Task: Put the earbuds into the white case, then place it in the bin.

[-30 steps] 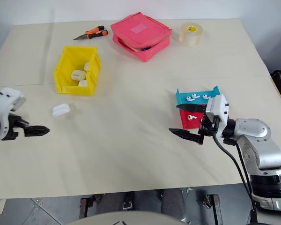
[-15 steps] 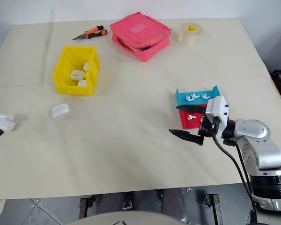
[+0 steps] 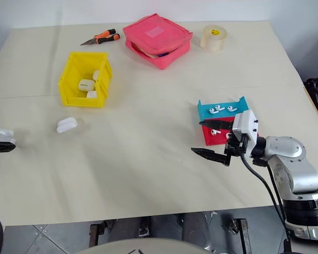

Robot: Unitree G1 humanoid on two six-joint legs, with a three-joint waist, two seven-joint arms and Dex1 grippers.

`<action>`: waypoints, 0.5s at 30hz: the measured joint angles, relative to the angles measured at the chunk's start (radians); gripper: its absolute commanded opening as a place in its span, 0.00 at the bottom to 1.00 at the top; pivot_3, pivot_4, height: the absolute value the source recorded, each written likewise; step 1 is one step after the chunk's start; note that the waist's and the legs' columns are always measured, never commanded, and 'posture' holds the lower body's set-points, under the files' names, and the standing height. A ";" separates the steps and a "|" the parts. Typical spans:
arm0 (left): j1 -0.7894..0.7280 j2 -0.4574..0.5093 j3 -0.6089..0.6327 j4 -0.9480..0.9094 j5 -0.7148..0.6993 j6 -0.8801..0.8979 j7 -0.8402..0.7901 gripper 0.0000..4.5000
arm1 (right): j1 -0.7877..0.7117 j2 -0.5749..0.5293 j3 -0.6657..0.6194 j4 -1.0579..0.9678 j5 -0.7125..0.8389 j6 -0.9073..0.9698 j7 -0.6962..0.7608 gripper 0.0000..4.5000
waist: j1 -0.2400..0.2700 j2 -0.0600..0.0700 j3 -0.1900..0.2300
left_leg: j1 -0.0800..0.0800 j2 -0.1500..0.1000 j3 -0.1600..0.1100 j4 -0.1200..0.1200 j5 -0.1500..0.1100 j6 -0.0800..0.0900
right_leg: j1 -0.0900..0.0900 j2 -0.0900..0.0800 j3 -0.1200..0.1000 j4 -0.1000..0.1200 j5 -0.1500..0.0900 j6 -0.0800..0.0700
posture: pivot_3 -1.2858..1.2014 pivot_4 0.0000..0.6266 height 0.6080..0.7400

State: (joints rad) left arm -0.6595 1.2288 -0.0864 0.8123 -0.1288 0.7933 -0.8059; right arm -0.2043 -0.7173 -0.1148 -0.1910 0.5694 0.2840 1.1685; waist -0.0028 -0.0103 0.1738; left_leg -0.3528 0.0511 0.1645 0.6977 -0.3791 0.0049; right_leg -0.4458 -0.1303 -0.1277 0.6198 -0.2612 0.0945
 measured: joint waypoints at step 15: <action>-0.247 -0.087 -0.064 0.271 0.218 -0.066 -0.074 1.00 | -0.012 0.000 0.001 0.001 -0.010 0.003 -0.027 1.00 | 0.001 0.000 0.000 | 0.001 0.000 0.000 0.001 0.000 0.001 | 0.001 -0.001 0.001 0.001 0.000 0.000 | 0.52 0.24 1.00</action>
State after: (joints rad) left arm -0.9062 1.1422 -0.1506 1.0830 0.0887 0.7273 -0.8797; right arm -0.2162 -0.7176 -0.1136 -0.1905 0.5591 0.2867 1.1413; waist -0.0017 -0.0102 0.1737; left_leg -0.3522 0.0509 0.1646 0.6987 -0.3788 0.0054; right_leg -0.4453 -0.1310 -0.1271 0.6208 -0.2611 0.0948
